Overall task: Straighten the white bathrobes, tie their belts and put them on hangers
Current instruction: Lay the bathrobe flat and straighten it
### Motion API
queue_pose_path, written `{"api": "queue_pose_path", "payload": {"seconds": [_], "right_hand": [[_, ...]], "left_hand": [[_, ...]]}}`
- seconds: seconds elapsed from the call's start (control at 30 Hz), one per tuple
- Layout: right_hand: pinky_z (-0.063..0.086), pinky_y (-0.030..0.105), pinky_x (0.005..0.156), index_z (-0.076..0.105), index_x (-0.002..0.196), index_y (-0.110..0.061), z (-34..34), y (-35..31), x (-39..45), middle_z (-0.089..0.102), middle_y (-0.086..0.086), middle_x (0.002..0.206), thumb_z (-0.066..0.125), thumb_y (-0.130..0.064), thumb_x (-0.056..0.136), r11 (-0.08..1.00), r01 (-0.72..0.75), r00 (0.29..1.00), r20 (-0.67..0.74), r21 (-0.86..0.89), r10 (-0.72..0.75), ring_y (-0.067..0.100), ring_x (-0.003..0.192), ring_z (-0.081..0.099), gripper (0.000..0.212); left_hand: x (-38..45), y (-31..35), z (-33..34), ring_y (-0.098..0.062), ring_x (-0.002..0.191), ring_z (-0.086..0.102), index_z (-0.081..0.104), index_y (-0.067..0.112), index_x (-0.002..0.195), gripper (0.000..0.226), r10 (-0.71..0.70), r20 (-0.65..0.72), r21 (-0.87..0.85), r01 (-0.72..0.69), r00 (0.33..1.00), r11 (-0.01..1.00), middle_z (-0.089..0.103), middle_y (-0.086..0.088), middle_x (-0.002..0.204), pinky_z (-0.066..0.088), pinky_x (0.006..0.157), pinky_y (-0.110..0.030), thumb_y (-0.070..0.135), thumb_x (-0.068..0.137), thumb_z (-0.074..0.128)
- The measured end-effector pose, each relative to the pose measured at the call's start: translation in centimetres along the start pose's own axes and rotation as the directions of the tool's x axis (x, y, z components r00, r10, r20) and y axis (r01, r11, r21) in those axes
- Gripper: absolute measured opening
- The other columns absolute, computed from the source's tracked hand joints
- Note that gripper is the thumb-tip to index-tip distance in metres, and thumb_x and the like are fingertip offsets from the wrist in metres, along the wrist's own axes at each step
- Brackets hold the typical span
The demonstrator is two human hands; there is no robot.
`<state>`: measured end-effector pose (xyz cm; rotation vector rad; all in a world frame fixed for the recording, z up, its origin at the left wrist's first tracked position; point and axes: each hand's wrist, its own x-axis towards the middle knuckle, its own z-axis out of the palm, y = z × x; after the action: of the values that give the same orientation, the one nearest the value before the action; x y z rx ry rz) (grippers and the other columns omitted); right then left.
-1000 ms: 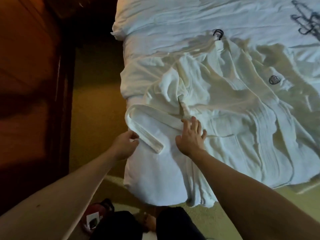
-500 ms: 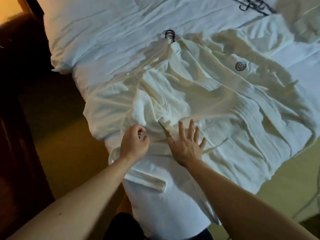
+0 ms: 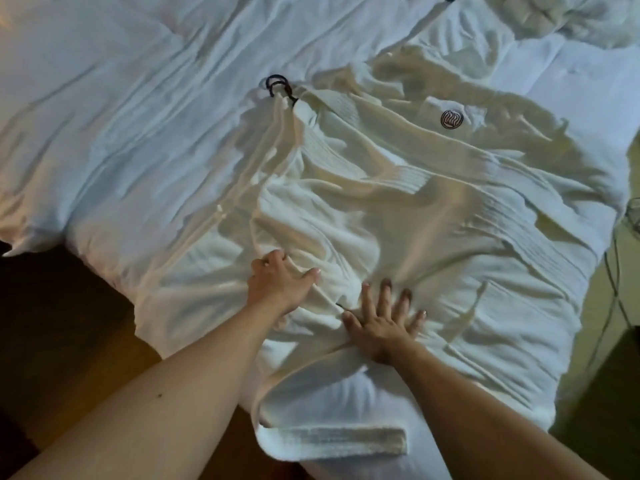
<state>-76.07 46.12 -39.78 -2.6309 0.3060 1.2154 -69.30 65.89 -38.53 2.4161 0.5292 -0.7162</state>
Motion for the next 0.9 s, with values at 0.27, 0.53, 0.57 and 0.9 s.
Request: {"api": "queue_pose_path", "payload": {"seconds": [0.27,0.53,0.57,0.9], "right_hand": [[-0.025,0.063,0.113,-0.016,0.154,-0.051,0.3,0.6,0.9,-0.037,-0.010,0.160,0.012,-0.075,0.096,0.987,-0.003,1.000,-0.012,0.162,0.005,0.031,0.144,-0.040,0.069],[-0.025,0.061,0.113,-0.015,0.153,-0.054,2.7,0.3,1.6,-0.031,-0.012,0.163,0.016,-0.085,0.088,0.991,-0.025,0.983,-0.178,0.129,0.048,0.030,0.147,-0.036,0.079],[-0.026,0.060,0.113,-0.014,0.153,-0.055,2.6,0.3,1.6,-0.030,-0.012,0.164,0.015,-0.086,0.088,0.991,-0.029,0.982,-0.182,0.130,0.052,0.030,0.148,-0.035,0.078],[0.006,0.064,0.120,0.025,0.151,-0.035,5.9,-11.1,-3.5,0.003,0.005,0.169,0.052,-0.058,0.086,0.841,-0.041,0.719,-0.569,0.539,0.400,0.030,0.155,0.004,0.075]], "left_hand": [[3.5,-0.6,0.0,-0.034,0.135,0.040,0.031,0.011,0.144,0.106,0.030,0.082,0.179,-0.044,0.996,0.983,0.034,-0.019,0.148,0.036,0.111,-0.040,0.084,0.072,0.056],[5.7,-3.0,0.2,-0.035,0.132,0.045,0.027,0.012,0.143,0.122,0.079,0.141,0.115,-0.095,0.987,0.989,0.036,-0.019,0.148,0.038,0.107,-0.040,0.090,0.058,0.065],[5.8,-3.2,0.1,-0.034,0.131,0.046,0.028,0.013,0.142,0.120,0.094,0.150,0.097,-0.109,0.984,0.989,0.038,-0.017,0.147,0.039,0.106,-0.040,0.089,0.057,0.066],[6.3,-6.7,-6.3,-0.015,0.087,0.062,0.059,0.021,0.109,0.047,0.292,0.338,-0.223,-0.226,0.895,0.948,0.066,-0.001,0.102,0.051,0.071,-0.028,0.029,0.064,0.072]]}}
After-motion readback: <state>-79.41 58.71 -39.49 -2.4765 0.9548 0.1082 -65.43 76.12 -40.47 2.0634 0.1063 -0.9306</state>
